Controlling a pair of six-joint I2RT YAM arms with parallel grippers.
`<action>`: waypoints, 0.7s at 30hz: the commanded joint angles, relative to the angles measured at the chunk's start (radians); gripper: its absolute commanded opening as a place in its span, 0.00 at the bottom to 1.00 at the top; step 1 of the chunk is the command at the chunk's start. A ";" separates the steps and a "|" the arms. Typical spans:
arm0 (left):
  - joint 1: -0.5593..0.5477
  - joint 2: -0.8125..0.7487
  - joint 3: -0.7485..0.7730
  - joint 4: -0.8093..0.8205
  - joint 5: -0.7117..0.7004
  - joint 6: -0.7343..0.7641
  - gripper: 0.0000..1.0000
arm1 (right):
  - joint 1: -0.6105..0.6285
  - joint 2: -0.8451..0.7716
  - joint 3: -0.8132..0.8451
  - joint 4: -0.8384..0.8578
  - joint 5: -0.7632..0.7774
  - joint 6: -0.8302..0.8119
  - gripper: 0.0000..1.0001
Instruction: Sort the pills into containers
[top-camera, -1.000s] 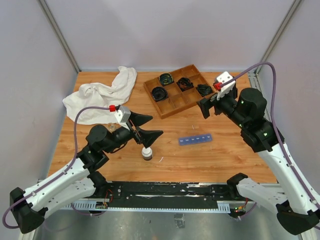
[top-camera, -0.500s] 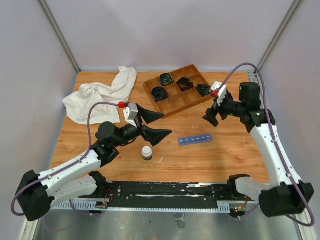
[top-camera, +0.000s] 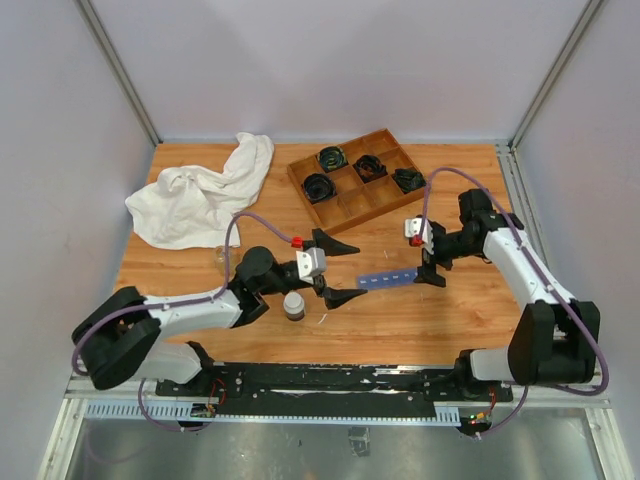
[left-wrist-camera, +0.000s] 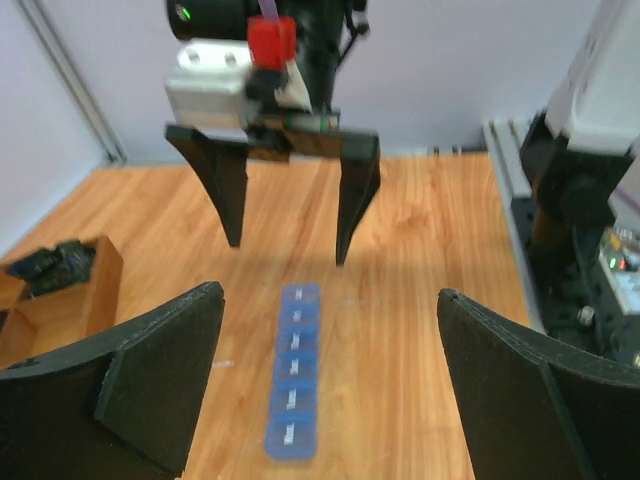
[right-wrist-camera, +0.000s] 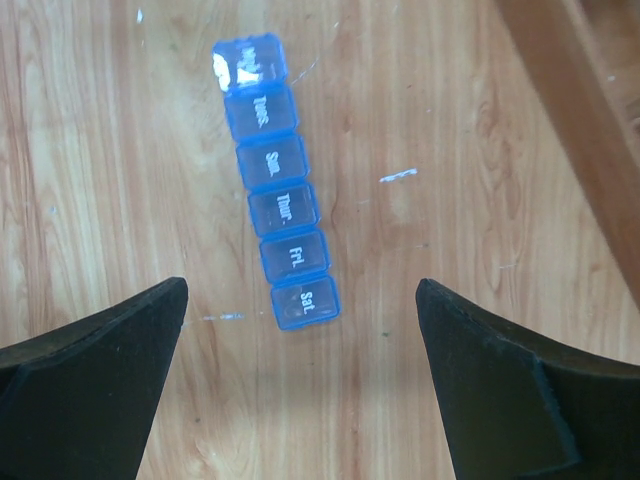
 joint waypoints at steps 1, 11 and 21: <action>-0.004 0.148 -0.011 0.142 0.072 0.152 0.96 | -0.020 0.083 0.059 -0.134 -0.009 -0.211 0.98; -0.011 0.511 0.022 0.330 0.017 0.098 0.91 | -0.019 0.127 -0.006 -0.057 -0.054 -0.298 0.99; -0.067 0.554 0.073 0.186 -0.117 0.225 0.92 | -0.001 0.236 -0.031 0.049 0.036 -0.257 0.99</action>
